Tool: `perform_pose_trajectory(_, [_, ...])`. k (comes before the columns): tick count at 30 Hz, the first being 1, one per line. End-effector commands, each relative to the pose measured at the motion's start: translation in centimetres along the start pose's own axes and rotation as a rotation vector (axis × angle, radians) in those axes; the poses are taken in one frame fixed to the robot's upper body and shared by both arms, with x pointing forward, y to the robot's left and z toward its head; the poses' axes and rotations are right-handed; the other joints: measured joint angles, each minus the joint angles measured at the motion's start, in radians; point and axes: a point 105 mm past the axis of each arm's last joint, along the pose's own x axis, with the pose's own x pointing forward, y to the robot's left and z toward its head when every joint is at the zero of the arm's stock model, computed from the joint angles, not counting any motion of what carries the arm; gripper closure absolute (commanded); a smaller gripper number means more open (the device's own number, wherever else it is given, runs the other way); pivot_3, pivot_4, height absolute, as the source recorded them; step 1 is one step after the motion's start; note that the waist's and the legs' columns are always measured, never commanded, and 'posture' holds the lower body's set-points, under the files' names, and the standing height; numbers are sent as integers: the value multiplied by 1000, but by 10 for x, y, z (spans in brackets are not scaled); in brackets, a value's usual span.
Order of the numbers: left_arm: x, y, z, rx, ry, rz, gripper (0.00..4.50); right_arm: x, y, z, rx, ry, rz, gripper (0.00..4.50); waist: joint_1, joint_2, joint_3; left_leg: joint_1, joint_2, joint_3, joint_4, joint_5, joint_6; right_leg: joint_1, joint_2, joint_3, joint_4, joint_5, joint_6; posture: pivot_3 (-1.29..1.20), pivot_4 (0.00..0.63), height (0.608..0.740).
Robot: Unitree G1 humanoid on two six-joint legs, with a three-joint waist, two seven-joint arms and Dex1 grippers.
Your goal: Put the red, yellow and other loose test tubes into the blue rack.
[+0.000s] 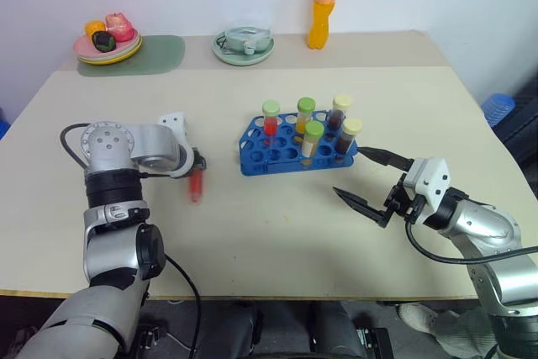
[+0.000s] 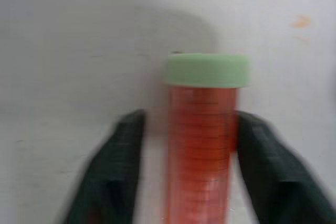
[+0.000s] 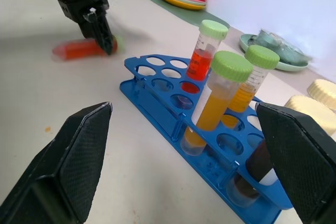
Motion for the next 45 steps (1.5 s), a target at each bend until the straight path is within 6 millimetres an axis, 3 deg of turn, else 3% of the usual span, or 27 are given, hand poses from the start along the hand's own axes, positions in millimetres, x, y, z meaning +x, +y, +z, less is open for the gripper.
perform_pose_trajectory(1, [1, 2, -3, -30, -3, -4, 3644, 1, -1, 11, -39, -33, 3, 0, 0, 0, 0, 0, 0, 0, 0, 0, 0, 0, 0, 0, 0, 0, 0, 0, 150, 740])
perform_pose_trajectory(7, [-8, 10, -1, -44, -83, -22, 3644, 5, -2, 8, -34, -31, 17, 0, -4, 0, 0, 0, 0, 0, 0, 0, 0, 0, 0, 0, 0, 0, 0, 0, 150, 740])
perform_pose_trajectory(11, [-36, 10, 6, 34, -259, -115, 3644, 9, -3, 6, -31, -36, 29, 0, -10, 0, 0, 0, 0, 0, -1, 0, 0, -2, 0, 1, 1, 0, 0, 0, 150, 740])
perform_pose_trajectory(15, [-80, -12, 21, 248, -620, -370, 3644, 12, -6, 4, -30, -38, 35, 0, -11, 0, 0, -1, 0, 0, -1, 0, 0, -2, 0, 1, 0, 0, 0, 0, 150, 740])
perform_pose_trajectory(18, [-83, -13, 19, 396, -686, -375, 3644, 13, -7, 2, -33, -38, 38, 0, -1, 1, 0, 0, 0, 0, -2, 0, -1, -1, 0, 1, -1, 0, 0, 0, 150, 740])
perform_pose_trajectory(22, [-109, -45, 20, 594, -963, -560, 3644, 9, -8, 0, -39, -29, 26, 0, 1, 1, 0, 0, 0, 0, -1, -1, 0, 1, 0, 1, -3, 0, -1, 0, 150, 740])
perform_pose_trajectory(27, [-116, -75, 4, 750, -1199, -698, 3644, 0, -8, -5, -43, -1, -6, 0, -4, 2, 0, -1, 0, 0, -3, -1, 0, 0, 0, 0, -4, 0, -1, 0, 150, 740])
perform_pose_trajectory(31, [-100, -97, -10, 800, -1335, -764, 3644, -14, -4, -7, -41, 35, -50, 0, -2, 2, 0, -1, 1, 0, -2, -1, 1, 0, 0, 0, -4, 0, 0, 0, 150, 740])
perform_pose_trajectory(38, [-71, -113, -18, 798, -1371, -832, 3644, -32, 2, -9, 1, 78, -120, 0, -2, 1, 0, -1, 1, 0, -2, -1, 1, 1, 0, 0, -4, 0, 0, 0, 150, 740])
perform_pose_trajectory(45, [-57, -126, -10, 726, -1389, -877, 3644, -46, 8, -9, 23, 124, -168, 0, 0, 1, 0, -1, 0, 0, -1, -1, 1, 1, 0, 0, -4, 0, 0, 0, 150, 740])
